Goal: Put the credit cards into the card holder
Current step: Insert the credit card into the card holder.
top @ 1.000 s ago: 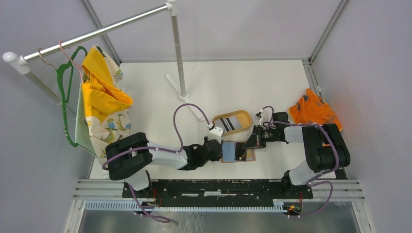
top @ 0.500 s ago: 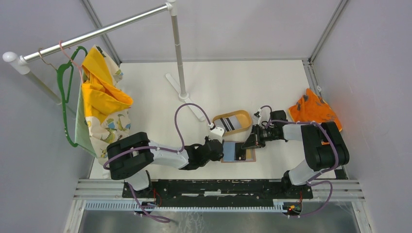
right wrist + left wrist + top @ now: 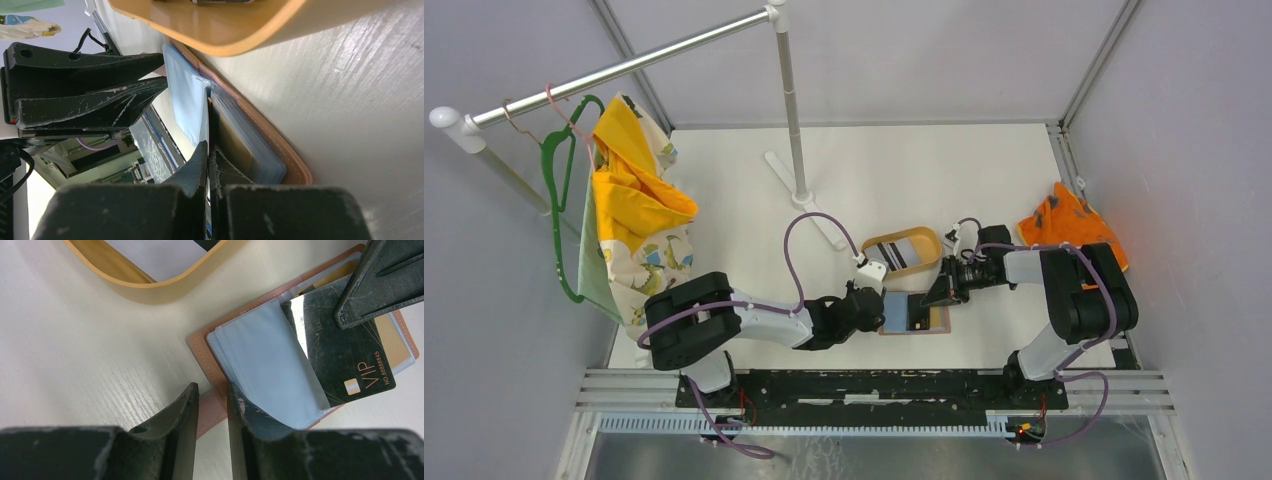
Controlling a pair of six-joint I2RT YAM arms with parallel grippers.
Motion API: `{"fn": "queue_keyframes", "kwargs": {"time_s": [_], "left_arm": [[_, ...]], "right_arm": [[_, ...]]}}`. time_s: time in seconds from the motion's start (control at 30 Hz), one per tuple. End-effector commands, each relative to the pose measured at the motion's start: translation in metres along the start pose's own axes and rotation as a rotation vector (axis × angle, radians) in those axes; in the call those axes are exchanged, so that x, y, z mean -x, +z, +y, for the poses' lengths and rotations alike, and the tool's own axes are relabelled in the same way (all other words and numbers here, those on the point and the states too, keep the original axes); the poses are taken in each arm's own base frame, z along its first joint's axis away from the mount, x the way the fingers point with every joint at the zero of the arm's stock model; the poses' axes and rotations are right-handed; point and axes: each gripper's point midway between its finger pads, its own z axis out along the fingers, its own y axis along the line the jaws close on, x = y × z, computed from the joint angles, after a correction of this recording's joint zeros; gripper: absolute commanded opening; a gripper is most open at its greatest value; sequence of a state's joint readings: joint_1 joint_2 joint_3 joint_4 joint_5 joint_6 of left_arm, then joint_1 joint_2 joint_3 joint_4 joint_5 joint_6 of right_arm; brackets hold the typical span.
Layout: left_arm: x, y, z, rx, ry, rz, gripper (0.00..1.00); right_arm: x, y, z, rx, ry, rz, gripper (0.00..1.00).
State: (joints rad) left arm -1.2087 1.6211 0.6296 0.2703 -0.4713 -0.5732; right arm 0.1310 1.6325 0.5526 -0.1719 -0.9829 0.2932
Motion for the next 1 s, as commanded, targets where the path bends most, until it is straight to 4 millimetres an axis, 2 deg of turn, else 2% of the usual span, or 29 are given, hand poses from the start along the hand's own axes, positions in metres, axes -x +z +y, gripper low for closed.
{"fn": "queue_keyframes", "kwargs": {"time_s": [0.0, 0.57, 0.8, 0.97], "left_arm": [[0.009, 0.002, -0.008, -0.008, 0.032, -0.023, 0.34], [0.015, -0.002, -0.011, -0.017, 0.031, -0.03, 0.35], [0.047, -0.026, -0.02, -0.06, -0.022, -0.088, 0.49], [0.071, -0.046, -0.036, -0.154, -0.08, -0.134, 0.6]], "right_arm": [[0.002, 0.004, -0.006, -0.037, -0.023, 0.013, 0.0], [0.006, 0.01, 0.002, 0.014, -0.045, 0.044, 0.02], [0.006, 0.011, 0.002, 0.017, -0.063, 0.05, 0.09], [0.006, 0.011, 0.001, 0.013, -0.071, 0.048, 0.1]]}}
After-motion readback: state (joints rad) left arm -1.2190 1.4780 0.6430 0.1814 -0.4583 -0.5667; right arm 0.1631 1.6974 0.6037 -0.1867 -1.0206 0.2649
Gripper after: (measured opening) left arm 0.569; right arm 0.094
